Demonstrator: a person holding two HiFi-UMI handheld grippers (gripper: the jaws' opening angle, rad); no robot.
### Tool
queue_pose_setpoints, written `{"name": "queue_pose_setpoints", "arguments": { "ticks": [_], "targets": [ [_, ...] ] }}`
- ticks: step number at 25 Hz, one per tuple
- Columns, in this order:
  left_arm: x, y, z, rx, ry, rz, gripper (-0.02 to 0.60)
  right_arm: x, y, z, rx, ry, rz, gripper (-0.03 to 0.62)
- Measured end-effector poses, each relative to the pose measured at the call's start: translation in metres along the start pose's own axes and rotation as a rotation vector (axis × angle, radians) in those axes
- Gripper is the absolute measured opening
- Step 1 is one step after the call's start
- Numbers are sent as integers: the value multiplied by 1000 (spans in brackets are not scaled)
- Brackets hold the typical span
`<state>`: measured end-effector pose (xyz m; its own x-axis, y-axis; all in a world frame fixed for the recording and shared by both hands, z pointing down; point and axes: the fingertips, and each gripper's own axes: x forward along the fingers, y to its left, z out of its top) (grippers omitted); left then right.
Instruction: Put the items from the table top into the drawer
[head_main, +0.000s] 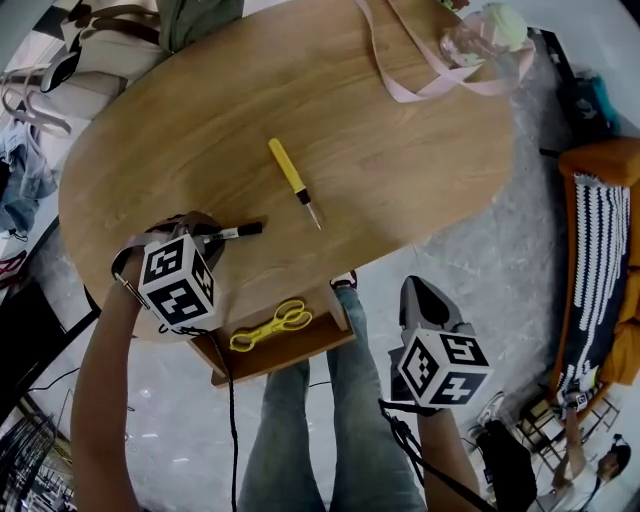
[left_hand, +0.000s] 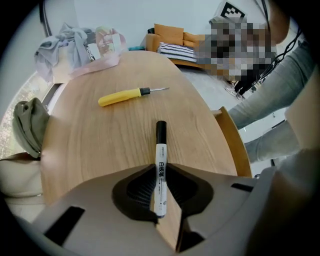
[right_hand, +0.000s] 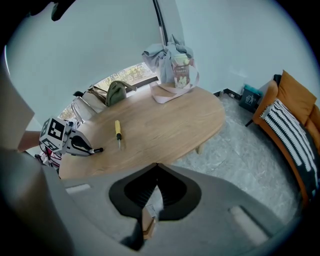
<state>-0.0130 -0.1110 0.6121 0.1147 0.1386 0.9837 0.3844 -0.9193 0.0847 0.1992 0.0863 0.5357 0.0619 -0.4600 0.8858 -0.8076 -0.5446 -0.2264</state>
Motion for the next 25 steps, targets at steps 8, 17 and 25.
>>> {"name": "queue_pose_setpoints", "arguments": {
  "ticks": [8, 17, 25],
  "targets": [
    [-8, -13, -1, -95, -52, 43, 61, -3, 3, -1, -26, -15, 10, 5],
    [-36, -52, -11, -353, -154, 87, 61, -9, 23, -10, -53, -35, 47, 5],
    [-47, -109, -10, -399, -197, 81, 61, -26, 38, -29, -77, -63, 59, 5]
  ]
}}
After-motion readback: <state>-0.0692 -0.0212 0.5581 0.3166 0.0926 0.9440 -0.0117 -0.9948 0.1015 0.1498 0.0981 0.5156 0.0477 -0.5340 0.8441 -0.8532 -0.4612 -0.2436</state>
